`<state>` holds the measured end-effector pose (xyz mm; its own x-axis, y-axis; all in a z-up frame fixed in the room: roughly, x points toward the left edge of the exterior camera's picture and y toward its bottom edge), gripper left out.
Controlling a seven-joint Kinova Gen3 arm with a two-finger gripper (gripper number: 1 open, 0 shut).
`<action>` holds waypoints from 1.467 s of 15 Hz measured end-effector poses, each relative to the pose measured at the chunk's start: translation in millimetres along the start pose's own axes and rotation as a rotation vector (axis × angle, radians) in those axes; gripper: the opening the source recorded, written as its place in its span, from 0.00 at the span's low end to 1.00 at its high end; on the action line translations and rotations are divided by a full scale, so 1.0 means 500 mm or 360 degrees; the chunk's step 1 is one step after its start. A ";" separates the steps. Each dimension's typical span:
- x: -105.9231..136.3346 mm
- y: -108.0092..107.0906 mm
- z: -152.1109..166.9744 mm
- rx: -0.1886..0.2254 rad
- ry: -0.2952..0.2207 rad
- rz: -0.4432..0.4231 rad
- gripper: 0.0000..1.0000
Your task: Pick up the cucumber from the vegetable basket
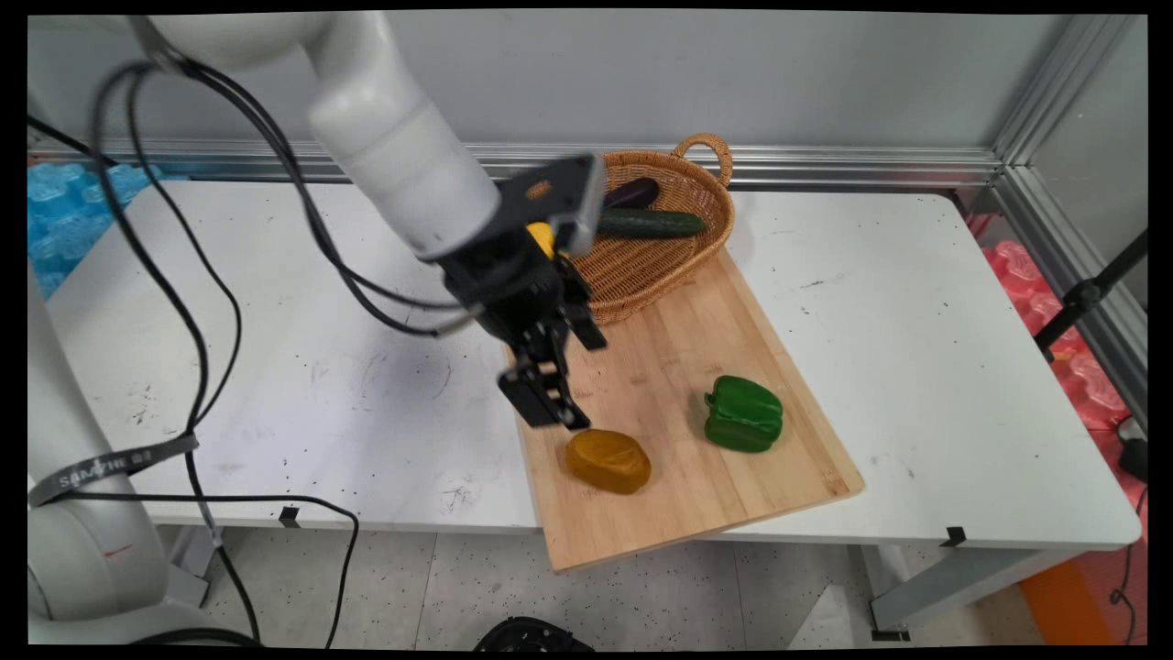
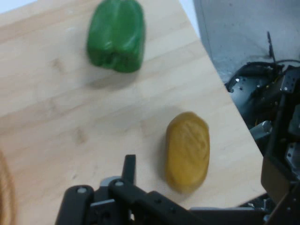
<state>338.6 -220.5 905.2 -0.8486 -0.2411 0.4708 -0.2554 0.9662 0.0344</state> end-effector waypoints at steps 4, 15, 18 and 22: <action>-0.035 -0.007 -0.081 0.0039 -0.0016 -0.0126 1.00; -0.147 -0.026 -0.233 0.0181 -0.0052 -0.0503 1.00; -0.170 -0.051 -0.262 0.0266 -0.0033 -0.0614 1.00; -0.178 -0.099 -0.281 0.0366 0.0000 -0.0684 1.00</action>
<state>492.2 -234.2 985.5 -0.6438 -0.6140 0.4565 -0.6787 0.7338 0.0299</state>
